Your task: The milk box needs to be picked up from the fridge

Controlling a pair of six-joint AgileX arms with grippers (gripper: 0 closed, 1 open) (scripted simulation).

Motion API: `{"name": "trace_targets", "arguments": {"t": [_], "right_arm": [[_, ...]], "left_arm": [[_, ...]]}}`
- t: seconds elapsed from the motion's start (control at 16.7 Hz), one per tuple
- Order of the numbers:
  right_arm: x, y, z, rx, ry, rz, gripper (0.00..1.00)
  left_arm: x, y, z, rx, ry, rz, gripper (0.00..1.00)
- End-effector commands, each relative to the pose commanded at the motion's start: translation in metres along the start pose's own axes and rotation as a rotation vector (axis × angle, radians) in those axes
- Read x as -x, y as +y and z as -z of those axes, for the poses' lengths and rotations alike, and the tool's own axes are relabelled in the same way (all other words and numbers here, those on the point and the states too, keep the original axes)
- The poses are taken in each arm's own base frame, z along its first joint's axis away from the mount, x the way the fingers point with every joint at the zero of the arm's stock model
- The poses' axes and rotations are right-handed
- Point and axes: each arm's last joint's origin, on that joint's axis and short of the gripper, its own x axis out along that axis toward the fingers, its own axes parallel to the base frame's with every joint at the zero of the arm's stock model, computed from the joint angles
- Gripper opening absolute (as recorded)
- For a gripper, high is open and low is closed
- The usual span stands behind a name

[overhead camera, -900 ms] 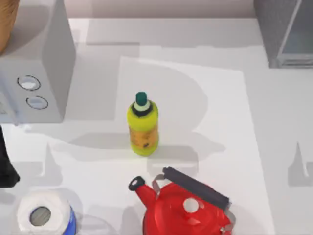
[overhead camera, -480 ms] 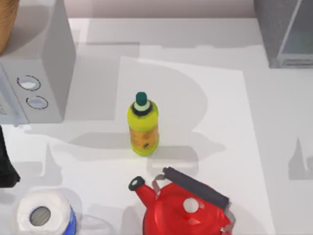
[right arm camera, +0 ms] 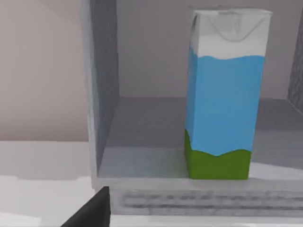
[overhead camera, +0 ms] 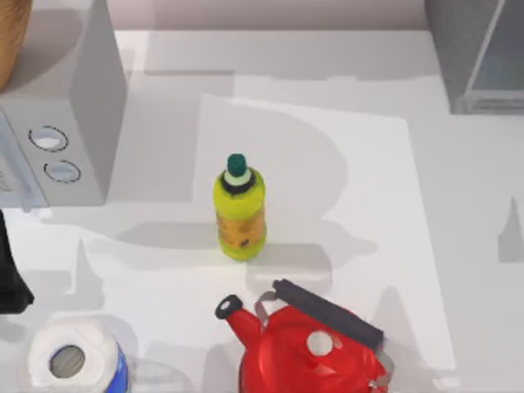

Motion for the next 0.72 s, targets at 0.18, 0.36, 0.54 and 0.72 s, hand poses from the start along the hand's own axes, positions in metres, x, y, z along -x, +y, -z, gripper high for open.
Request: {"name": "trace_targets", "arguments": {"t": [0.18, 0.36, 0.54, 0.72], "right_arm": [[-0.018, -0.018, 0.020, -0.019, 0.048, -0.001, 1.00], [-0.029, -0.036, 0.039, -0.034, 0.066, -0.002, 1.00], [-0.036, -0.051, 0.054, -0.032, 0.051, -0.003, 1.00], [-0.039, -0.061, 0.062, -0.019, 0.023, -0.005, 1.00]], "left_arm": [[0.000, 0.000, 0.000, 0.000, 0.000, 0.000, 1.00], [0.000, 0.000, 0.000, 0.000, 0.000, 0.000, 1.00], [0.000, 0.000, 0.000, 0.000, 0.000, 0.000, 1.00], [0.000, 0.000, 0.000, 0.000, 0.000, 0.000, 1.00]]}}
